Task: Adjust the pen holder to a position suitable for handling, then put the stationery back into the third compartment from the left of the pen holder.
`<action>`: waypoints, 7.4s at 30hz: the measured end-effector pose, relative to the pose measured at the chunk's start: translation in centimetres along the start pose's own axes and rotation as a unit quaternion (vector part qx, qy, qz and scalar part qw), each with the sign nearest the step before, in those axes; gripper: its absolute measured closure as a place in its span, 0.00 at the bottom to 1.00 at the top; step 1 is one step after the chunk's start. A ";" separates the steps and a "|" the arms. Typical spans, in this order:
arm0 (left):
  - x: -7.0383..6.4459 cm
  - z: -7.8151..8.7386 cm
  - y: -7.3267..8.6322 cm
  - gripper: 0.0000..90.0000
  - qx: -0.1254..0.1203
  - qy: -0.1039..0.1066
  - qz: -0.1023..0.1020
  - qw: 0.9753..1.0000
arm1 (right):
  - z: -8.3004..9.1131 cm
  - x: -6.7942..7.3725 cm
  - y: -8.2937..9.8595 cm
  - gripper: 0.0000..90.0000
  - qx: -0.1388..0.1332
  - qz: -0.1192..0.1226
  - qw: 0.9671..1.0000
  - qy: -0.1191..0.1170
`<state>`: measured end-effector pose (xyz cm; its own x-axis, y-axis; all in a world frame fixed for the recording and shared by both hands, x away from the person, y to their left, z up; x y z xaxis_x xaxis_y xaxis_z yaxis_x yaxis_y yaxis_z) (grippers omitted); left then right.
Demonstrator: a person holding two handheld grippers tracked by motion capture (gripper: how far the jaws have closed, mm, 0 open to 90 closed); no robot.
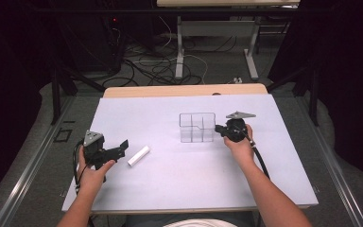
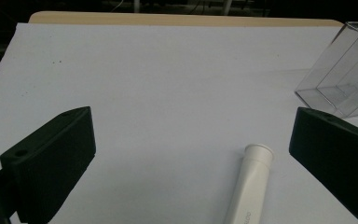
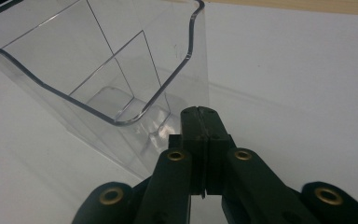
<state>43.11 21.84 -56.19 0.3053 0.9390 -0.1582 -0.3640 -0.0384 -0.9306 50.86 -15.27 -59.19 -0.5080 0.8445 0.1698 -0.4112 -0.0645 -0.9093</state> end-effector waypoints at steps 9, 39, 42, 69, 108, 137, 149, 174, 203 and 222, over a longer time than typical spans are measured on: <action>-0.1 0.0 0.0 0.01 0.001 0.001 -0.003 1.000 | -1.0 1.4 0.0 1.00 -0.001 0.009 1.000 -0.011; -0.1 -0.1 0.2 0.01 0.006 0.001 0.000 1.000 | -2.7 3.7 0.1 1.00 0.016 0.040 0.999 -0.031; -0.1 -0.1 0.2 0.01 0.005 0.001 -0.002 1.000 | -2.2 3.6 0.0 0.99 0.018 0.043 0.998 -0.028; 0.1 0.0 0.3 0.01 0.008 -0.005 -0.001 1.000 | 5.2 2.2 -0.8 0.58 -0.019 0.077 0.997 -0.024; -0.2 -0.5 1.4 0.04 0.068 0.001 -0.013 0.998 | 9.6 0.3 3.3 0.16 0.010 0.043 0.999 0.001; -1.6 -0.3 1.0 0.18 0.099 0.019 -0.055 0.993 | 9.3 0.1 4.4 0.00 0.054 0.071 0.996 -0.015; -1.6 -0.3 0.6 0.19 0.115 0.022 -0.059 0.991 | 9.5 -0.4 4.2 0.00 0.051 0.061 0.997 -0.015; -3.3 -2.8 0.2 0.37 0.193 0.064 -0.146 0.968 | 9.4 -0.5 4.8 0.03 0.062 0.057 0.996 -0.019; -5.5 -5.2 2.4 0.55 0.266 0.116 -0.175 0.941 | 9.3 -0.6 5.3 0.09 0.071 0.048 0.996 -0.027; -6.3 -5.7 4.3 0.67 0.314 0.126 -0.204 0.919 | 9.2 -0.6 5.5 0.10 0.075 0.050 0.995 -0.029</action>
<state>44.69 13.84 -61.07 0.6941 0.7196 0.0170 -0.5857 0.5784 -0.5678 41.92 -20.99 -60.77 -0.5938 0.7975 0.1069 -0.4624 -0.2295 -0.8564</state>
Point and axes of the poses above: each handheld gripper's, and its own axes: z roughly backward along the jaws, y roughly out of its underside, x roughly to its left, the point moved 10 cm from there along -z, roughly forward along the jaws, and after that the axes turned 10 degrees about -x, right-handed, at the moved point
